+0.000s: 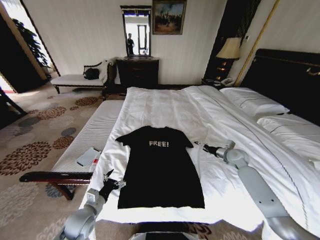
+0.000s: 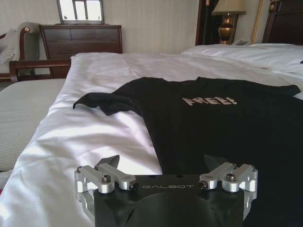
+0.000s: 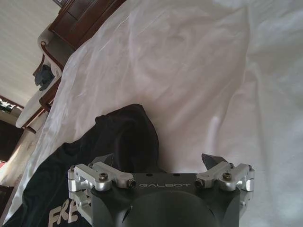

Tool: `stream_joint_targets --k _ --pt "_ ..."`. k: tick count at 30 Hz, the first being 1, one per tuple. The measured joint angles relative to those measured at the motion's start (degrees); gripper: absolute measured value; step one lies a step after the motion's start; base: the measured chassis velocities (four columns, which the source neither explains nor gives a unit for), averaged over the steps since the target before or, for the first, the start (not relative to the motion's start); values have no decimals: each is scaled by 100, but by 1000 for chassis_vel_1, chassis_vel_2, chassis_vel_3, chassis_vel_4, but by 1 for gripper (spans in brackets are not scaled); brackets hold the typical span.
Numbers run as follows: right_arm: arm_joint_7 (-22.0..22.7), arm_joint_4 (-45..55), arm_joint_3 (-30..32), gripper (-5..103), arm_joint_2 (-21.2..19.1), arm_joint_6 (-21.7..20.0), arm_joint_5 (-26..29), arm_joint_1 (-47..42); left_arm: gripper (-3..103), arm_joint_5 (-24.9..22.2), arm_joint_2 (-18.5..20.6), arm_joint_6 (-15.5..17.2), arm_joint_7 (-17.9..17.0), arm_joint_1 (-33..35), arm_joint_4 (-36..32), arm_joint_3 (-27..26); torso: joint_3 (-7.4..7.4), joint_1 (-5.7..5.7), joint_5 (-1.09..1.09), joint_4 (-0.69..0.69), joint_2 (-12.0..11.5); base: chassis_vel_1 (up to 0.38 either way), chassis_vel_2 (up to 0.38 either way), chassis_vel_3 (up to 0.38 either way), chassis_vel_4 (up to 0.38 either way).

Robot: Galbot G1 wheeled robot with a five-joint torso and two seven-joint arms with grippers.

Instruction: Fold the clothes on the bed.

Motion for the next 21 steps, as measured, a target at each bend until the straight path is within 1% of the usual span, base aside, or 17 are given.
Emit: stream_joint_targets --k 2,5,8,9,11,13,16,21 --pt "-91 -74 -15 100 36 -98 7 97 100 -4 24 -7 0 -35 19 79 0 0 0 0 0 0 0 0 0" --pt "-157 -128 -40 100 74 -136 -62 146 100 5 61 -26 0 -76 47 167 0 0 1 -2 0 0 0 0 0" --pt "-361 -278 -125 100 140 -139 -435 197 100 -27 109 -53 0 -202 103 319 0 0 1 -1 0 0 0 0 0" --pt "-361 -278 -125 100 140 -139 -435 197 100 -27 109 -53 0 -202 103 319 0 0 1 -1 0 0 0 0 0" --pt "-496 -362 -169 100 162 -122 -672 198 100 -63 155 -59 0 -298 136 388 0 0 1 -1 0 0 0 0 0" --pt "-555 -417 -176 100 183 -112 -786 197 100 -122 225 -62 0 -402 158 456 0 0 1 -2 0 0 0 0 0" --pt "-585 -473 -209 100 212 -105 -842 225 100 -186 278 -62 0 -468 161 480 0 0 2 -4 0 0 0 0 0" --pt "-626 -583 -331 100 318 -96 -856 420 100 -281 304 -62 0 -514 141 481 0 0 1 1 0 0 0 0 0"
